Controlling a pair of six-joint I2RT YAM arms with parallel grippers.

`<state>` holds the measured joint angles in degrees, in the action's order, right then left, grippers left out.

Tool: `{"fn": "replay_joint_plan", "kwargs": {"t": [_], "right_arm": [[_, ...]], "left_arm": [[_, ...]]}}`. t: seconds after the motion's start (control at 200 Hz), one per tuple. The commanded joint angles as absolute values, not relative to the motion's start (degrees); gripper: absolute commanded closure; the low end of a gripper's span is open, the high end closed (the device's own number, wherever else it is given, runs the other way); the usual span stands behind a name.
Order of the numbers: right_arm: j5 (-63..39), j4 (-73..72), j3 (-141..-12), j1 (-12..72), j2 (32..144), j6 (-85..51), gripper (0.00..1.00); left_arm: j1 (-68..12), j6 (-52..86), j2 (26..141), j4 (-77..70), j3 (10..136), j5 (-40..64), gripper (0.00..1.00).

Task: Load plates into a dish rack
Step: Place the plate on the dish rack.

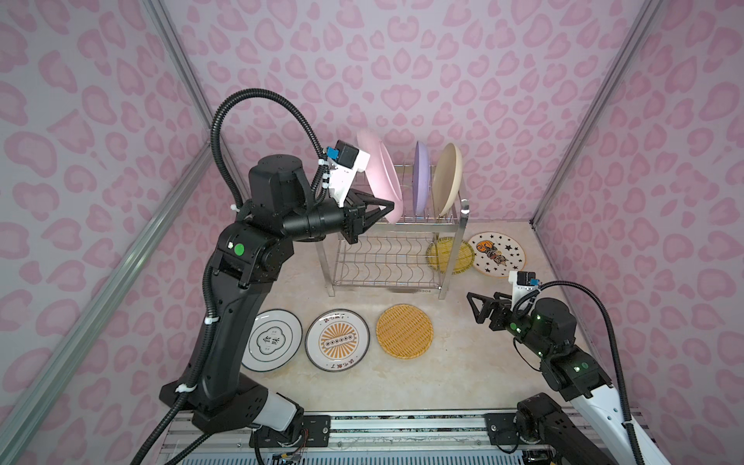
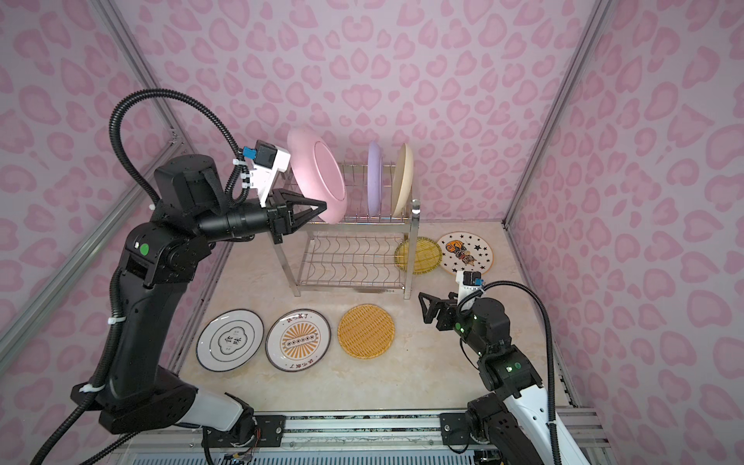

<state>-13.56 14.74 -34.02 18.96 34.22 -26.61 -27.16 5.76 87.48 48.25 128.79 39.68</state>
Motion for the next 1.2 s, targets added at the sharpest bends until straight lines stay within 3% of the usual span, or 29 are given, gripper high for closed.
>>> {"fn": "replay_joint_plan", "kwargs": {"t": [0.0, 0.16, 0.43, 1.196], "right_arm": [[-15.6, 12.4, -32.5, 18.9, 34.3, -27.7, 0.0], [-16.9, 10.2, -29.5, 18.9, 34.6, -29.3, 0.0], [-18.0, 9.3, -27.4, 18.9, 35.0, -30.4, 0.0], [-17.5, 8.4, -25.7, 19.8, 36.9, -31.5, 0.0]], "left_arm": [[-25.2, -1.8, 91.8, 54.2, 134.3, 46.8, 0.96], [-24.7, -10.2, 97.6, 59.8, 140.4, 45.5, 0.96], [-24.8, -23.5, 101.4, 60.5, 140.2, 41.3, 0.96], [-24.6, -24.6, 110.5, 51.5, 141.5, 34.1, 0.96]]}}
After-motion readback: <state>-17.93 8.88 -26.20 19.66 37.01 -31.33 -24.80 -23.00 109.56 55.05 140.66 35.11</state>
